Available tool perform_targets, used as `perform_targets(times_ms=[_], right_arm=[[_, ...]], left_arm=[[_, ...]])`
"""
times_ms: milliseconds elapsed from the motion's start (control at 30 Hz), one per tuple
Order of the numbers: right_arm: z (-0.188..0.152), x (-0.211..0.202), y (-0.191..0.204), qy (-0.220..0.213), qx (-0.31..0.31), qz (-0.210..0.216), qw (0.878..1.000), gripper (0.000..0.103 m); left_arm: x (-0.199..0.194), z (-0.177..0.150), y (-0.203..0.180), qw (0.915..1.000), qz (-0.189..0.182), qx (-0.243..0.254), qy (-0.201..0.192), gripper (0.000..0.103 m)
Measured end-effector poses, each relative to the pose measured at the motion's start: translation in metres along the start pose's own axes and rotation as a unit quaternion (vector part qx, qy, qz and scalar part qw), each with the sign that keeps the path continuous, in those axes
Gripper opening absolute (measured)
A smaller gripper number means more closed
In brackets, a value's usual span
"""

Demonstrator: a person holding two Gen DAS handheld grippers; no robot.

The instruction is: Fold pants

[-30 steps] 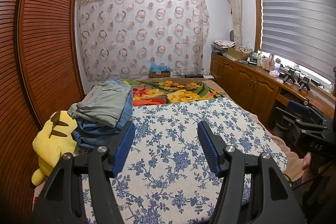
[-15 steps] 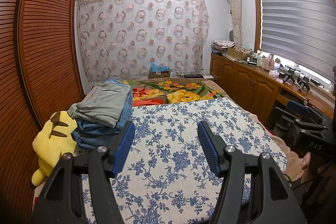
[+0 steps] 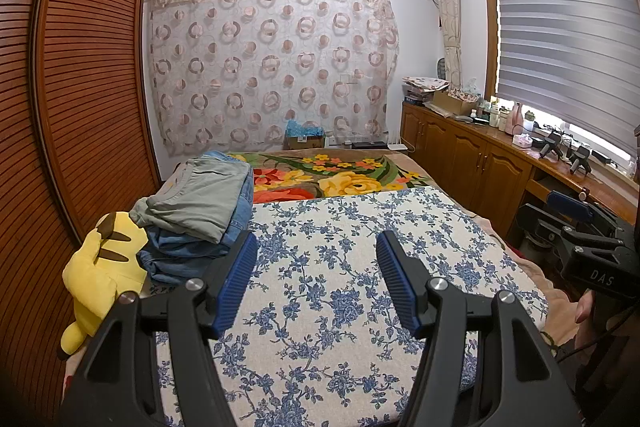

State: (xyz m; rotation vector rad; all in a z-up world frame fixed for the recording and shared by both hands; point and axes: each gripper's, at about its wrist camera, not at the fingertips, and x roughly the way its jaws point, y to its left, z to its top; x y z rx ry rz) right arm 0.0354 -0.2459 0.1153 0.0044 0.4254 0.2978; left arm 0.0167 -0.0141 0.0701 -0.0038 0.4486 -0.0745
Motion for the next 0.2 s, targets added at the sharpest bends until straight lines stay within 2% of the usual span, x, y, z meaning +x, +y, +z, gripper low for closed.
perform_targets(times_ms=[200], right_arm=[[-0.0002,0.0010,-0.0001,0.000,0.000,0.000,1.000,0.089]], left_arm=[[-0.0001,-0.0002,-0.0009,1.0000,0.000,0.000,0.000,0.062]])
